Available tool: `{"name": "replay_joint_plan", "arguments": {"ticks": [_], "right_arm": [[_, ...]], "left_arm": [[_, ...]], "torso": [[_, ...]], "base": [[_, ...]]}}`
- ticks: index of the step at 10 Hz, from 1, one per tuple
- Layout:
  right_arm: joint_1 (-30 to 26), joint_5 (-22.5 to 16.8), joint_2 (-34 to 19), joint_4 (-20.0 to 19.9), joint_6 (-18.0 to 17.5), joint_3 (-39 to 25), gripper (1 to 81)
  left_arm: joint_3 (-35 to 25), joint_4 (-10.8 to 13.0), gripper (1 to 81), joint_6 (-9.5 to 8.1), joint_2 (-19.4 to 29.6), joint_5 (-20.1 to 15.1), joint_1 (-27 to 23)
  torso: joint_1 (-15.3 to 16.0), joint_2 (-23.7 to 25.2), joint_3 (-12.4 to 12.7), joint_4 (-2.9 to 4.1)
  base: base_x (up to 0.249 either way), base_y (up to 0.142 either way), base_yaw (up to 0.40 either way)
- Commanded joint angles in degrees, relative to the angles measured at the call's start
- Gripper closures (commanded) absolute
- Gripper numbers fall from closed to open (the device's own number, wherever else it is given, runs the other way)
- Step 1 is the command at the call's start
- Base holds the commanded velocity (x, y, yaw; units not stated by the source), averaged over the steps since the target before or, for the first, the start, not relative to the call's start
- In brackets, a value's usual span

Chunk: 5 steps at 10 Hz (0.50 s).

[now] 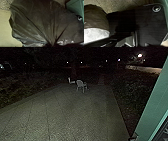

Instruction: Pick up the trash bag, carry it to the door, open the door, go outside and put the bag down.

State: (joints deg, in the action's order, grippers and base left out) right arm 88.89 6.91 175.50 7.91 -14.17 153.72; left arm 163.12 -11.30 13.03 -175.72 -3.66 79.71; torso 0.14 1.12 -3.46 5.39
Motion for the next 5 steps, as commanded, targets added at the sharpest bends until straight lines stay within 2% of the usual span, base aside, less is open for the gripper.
{"name": "replay_joint_plan", "arguments": {"ticks": [1,5], "right_arm": [[-1.57,-3.04,0.67,0.61,0.28,-0.72,1.0],[-1.48,-3.04,0.58,0.61,0.28,-0.72,1.0]], "left_arm": [[0.18,0.31,81.1,0.06,0.19,-3.64,-2.85],[0.18,0.31,81.1,0.06,0.19,-3.64,-2.76]], "torso": [[0.0,0.0,0.0,0.0],[-0.14,0.11,0.04,0.0]], "base": [[0.143,0.0,0.0],[0.142,0.0,0.0]]}}
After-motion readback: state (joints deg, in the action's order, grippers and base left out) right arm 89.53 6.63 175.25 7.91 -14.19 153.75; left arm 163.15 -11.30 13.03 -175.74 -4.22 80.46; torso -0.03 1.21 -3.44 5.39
